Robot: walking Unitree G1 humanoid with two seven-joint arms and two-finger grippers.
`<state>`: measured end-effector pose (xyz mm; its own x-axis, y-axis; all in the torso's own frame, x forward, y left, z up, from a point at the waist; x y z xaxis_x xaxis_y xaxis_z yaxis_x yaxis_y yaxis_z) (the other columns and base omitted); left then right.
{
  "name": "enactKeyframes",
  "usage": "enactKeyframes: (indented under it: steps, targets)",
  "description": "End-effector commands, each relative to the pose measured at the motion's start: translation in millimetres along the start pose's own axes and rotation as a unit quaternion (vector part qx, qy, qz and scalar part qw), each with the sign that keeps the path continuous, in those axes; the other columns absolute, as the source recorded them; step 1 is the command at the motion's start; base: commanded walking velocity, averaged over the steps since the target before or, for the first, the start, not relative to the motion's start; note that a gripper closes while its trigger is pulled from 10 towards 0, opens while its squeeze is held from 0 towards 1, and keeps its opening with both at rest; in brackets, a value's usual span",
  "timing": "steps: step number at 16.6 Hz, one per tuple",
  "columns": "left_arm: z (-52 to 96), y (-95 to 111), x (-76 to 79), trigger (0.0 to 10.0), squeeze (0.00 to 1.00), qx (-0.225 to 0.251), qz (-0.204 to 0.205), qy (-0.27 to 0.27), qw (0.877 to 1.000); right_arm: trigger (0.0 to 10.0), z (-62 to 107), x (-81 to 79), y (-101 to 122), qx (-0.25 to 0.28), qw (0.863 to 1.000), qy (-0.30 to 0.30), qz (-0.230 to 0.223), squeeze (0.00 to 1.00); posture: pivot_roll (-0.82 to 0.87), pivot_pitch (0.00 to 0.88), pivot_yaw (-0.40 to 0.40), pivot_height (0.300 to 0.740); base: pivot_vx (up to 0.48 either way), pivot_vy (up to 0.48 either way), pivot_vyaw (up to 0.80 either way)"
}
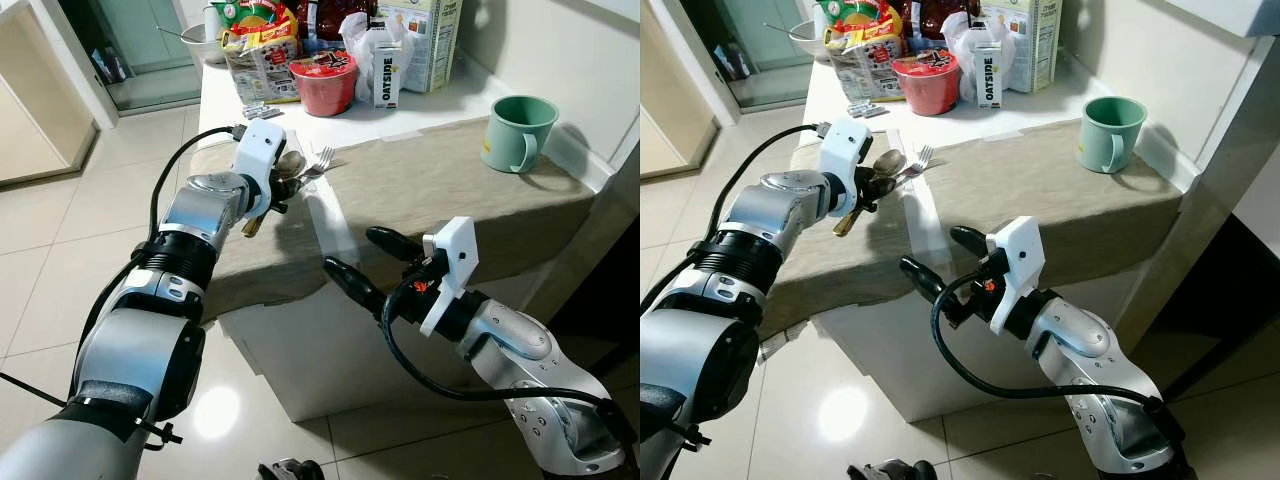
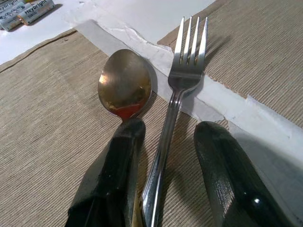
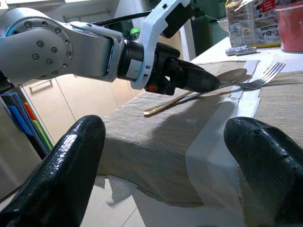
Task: Setting the table
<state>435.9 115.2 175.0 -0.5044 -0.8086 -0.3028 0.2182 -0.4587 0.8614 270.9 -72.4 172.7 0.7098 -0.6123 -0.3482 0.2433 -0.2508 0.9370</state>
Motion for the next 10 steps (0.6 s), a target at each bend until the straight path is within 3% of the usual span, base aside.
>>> enactKeyframes:
  steps: [1, 9, 10]
  targets:
    - [-0.4, 0, -1.3, 10.0, 0.0, -0.004, -0.005, 0.001, 1.0, 10.0, -0.9, -2.6, -1, -0.001, 1.0, 0.004, 0.004, 0.0, -0.21, 0.028, 0.15, 0.74, 0.0, 0.0, 0.0]
    - [-7.2, -19, 11.9, 10.0, 0.0, -0.039, -0.007, -0.025, 0.999, 10.0, -0.1, -3.4, -1, -0.002, 1.0, 0.001, 0.003, 0.0, -0.21, 0.036, 0.152, 0.74, 0.0, 0.0, 0.0]
    - [-7.7, -21, 13.8, 8.7, 0.0, -0.045, -0.001, -0.031, 0.999, 10.0, -0.2, -3.4, -1, -0.001, 1.0, 0.001, 0.002, 0.0, -0.21, 0.036, 0.152, 0.74, 0.0, 0.0, 0.0]
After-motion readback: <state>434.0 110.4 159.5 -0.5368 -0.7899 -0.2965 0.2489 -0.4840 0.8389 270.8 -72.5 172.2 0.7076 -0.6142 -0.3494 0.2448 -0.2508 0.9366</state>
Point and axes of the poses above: a point about 5 cm out from each wrist's last joint towards the gripper, its own z axis pointing back from the gripper into the wrist, its own y axis along the axis of the wrist's last joint, x = y × z, the point moved 4 cm from there along -z, pointing out of the wrist towards the gripper, and after that the axes turned 13 degrees about -z, right-handed, at the moved point
